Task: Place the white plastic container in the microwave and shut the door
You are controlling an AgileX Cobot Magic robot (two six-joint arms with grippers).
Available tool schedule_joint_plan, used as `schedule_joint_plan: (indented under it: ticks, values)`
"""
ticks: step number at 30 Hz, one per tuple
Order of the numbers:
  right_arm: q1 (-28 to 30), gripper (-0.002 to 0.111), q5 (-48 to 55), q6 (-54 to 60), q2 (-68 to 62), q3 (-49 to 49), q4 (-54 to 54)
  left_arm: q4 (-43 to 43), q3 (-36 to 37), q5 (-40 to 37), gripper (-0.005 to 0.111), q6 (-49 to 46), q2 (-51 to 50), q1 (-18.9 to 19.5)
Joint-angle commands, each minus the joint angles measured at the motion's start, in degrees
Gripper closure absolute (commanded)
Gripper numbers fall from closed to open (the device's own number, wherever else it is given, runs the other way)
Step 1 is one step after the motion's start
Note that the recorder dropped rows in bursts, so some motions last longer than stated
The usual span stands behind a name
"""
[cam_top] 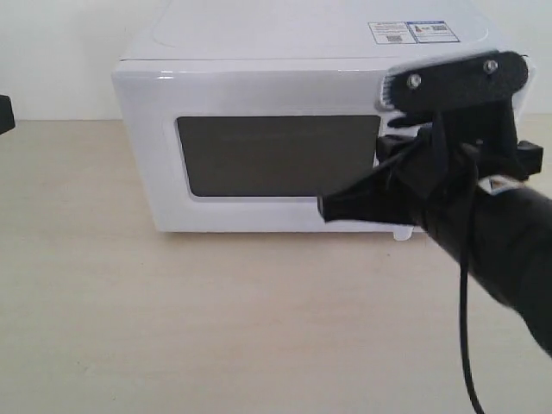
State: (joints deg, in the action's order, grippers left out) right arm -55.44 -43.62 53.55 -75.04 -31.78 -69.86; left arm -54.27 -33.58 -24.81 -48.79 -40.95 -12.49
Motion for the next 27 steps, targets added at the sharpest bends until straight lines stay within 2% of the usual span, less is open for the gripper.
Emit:
schedule_joint_plan:
  ticks: [1, 6, 27]
  values:
    - [-10.99, 0.109, -7.31, 0.93, 5.41, 6.62, -1.17, 1.02, 0.24, 1.13, 0.102, 0.56, 0.28, -0.15]
    - [-17.13, 0.109, -17.93, 0.93, 8.28, 11.18, -1.9, 1.43, 0.24, 2.86, 0.102, 0.66, 0.28, -0.15]
    - [-17.14, 0.109, -20.4, 0.57, 8.62, 11.76, -4.57, 1.33, 0.24, 3.84, 0.102, 0.56, 0.51, -0.15]
